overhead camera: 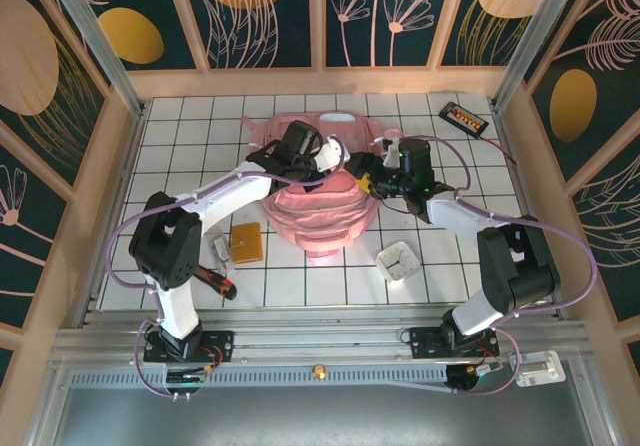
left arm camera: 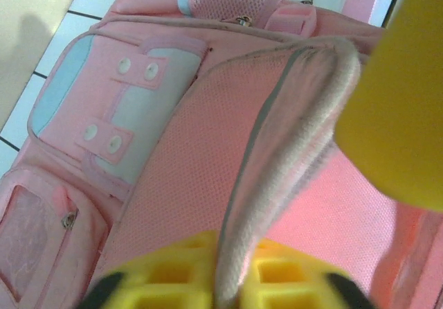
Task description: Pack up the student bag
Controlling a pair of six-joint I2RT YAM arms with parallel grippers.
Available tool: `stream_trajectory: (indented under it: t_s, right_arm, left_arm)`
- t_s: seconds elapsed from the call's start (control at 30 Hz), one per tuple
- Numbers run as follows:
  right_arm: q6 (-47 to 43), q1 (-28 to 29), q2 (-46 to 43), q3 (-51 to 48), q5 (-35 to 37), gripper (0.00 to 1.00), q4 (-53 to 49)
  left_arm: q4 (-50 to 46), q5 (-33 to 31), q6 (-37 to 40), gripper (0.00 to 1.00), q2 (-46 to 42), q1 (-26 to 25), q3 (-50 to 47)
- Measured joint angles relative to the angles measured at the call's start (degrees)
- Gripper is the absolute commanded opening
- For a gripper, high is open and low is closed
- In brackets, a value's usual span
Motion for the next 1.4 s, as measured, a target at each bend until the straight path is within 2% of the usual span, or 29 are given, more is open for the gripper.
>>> stream_trajectory:
  t_s: [0.07, 0.1, 0.13, 0.2, 0.33, 0.4, 0.5, 0.6, 0.7, 0.77, 0.83, 0.93, 1.0, 1.17, 1.4]
  right_arm:
    - [-1.49, 0.00, -1.25, 0.00, 1.27, 0.81, -1.66]
    - [-2.71, 0.00, -2.51, -0.02, 2.64, 0.97, -3.30]
    - [-3.65, -0.04, -3.80, -0.07, 4.28, 0.99, -5.07]
    - [-6.62, -0.26, -7.50, -0.98, 7.63, 0.99, -8.00]
    - [-10.54, -0.22, -21.29, -4.26, 16.06, 0.98, -11.96]
    - [-12.81, -1.36, -27.04, -5.25, 17.25, 0.93, -13.35]
    - [-16.74, -1.68, -30.93, -5.55, 16.37, 0.91, -15.89]
    - [-19.85, 4.09, -31.10, -6.10, 15.82, 0.90, -19.69]
    - [-20.57, 16.72, -31.12, -10.16, 16.55, 0.90, -20.50]
    - [-20.20, 26.08, -29.18, -13.29, 17.20, 0.88, -19.52]
    - [-19.87, 32.79, -24.22, -13.81, 18.47, 0.86, -18.69]
    - [-20.31, 40.74, -12.04, -10.38, 21.94, 0.82, -17.35]
    - [-20.81, 44.00, -3.63, -6.34, 23.15, 0.79, -16.44]
    - [-19.87, 46.64, 12.70, 4.31, 23.52, 0.75, -13.11]
    - [-16.04, 46.34, 21.49, 14.93, 24.79, 0.75, -12.74]
  left_arm:
    - [-1.03, -0.42, -0.85, 0.00, 0.50, -0.02, 1.22]
    - [-1.31, -0.42, -1.27, 0.00, 0.74, -0.02, 1.77]
    - [-1.44, -0.39, -1.73, 0.00, 0.87, -0.02, 2.16]
    - [-1.68, -0.59, -1.88, 0.00, 0.87, -0.02, 2.78]
    - [-2.05, -0.63, -2.84, 0.00, 1.01, -0.04, 2.78]
    - [-1.99, -0.81, -3.54, 0.00, 1.01, -0.02, 2.78]
    - [-2.58, -1.11, -4.35, 0.00, 1.33, -0.02, 3.50]
    - [-4.31, -2.05, -5.64, 0.00, 2.99, 0.31, 6.95]
    - [-6.03, -1.75, -7.80, 0.00, 4.98, 1.46, 10.91]
    - [-6.75, -0.94, -9.35, 0.00, 6.12, 2.67, 13.09]
    - [-6.80, -0.31, -10.38, 0.00, 6.80, 3.67, 14.16]
    - [-6.91, -0.28, -11.69, 0.00, 7.61, 4.55, 15.06]
    - [-6.95, -0.20, -12.37, 0.00, 7.82, 4.87, 15.21]
    - [-6.99, 0.81, -13.49, 0.00, 7.89, 5.27, 15.21]
    - [-7.02, 1.22, -13.94, 0.00, 7.98, 5.27, 15.21]
